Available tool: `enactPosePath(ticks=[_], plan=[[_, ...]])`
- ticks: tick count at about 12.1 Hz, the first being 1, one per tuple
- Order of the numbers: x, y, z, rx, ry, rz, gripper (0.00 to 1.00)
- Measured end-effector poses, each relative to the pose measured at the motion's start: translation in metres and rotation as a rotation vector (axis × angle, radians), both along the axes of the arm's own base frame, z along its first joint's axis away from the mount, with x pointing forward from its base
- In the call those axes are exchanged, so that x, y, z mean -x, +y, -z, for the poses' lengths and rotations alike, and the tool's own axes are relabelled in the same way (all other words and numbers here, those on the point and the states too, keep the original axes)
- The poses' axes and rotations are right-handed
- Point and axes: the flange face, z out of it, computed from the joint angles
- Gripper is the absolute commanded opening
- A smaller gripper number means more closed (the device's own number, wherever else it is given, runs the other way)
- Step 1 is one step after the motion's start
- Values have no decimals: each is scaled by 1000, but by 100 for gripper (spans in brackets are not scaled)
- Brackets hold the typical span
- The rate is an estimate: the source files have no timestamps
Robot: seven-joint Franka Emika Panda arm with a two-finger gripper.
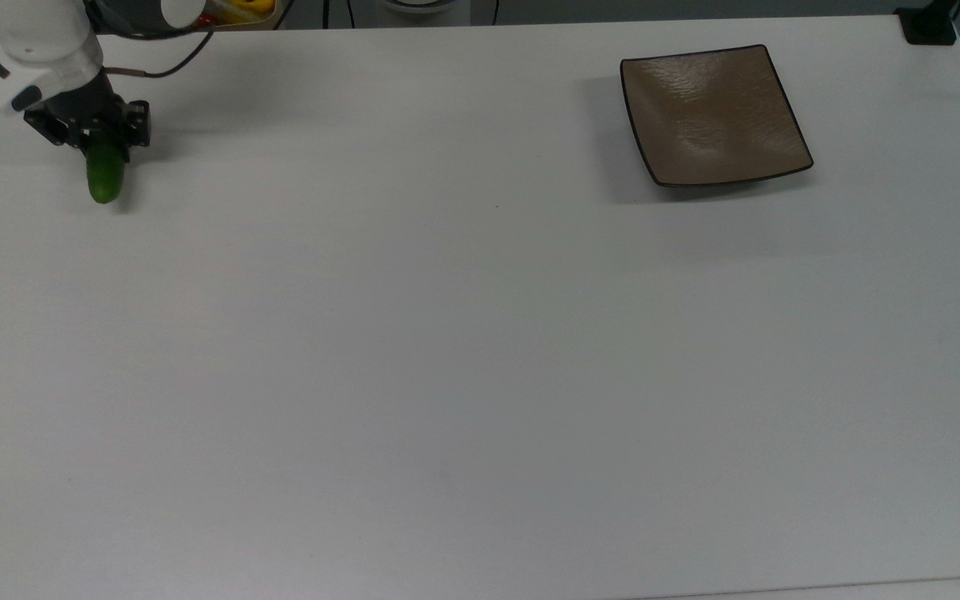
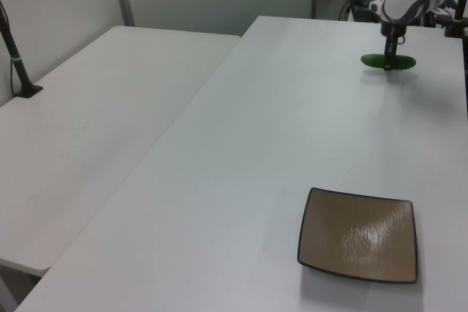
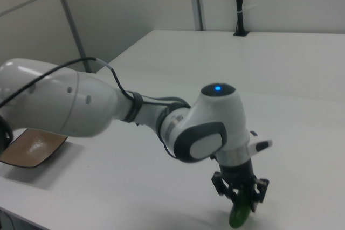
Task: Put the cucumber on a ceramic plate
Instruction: 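Lift the cucumber and carry it toward the brown plate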
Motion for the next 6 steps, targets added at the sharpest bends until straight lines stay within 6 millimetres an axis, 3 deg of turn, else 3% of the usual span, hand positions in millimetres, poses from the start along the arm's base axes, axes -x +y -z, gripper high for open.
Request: enactPosePath(ticks=[2, 6], plan=[[-4, 14, -44, -12, 0, -18, 9], [-12, 64, -159, -51, 34, -83, 10]])
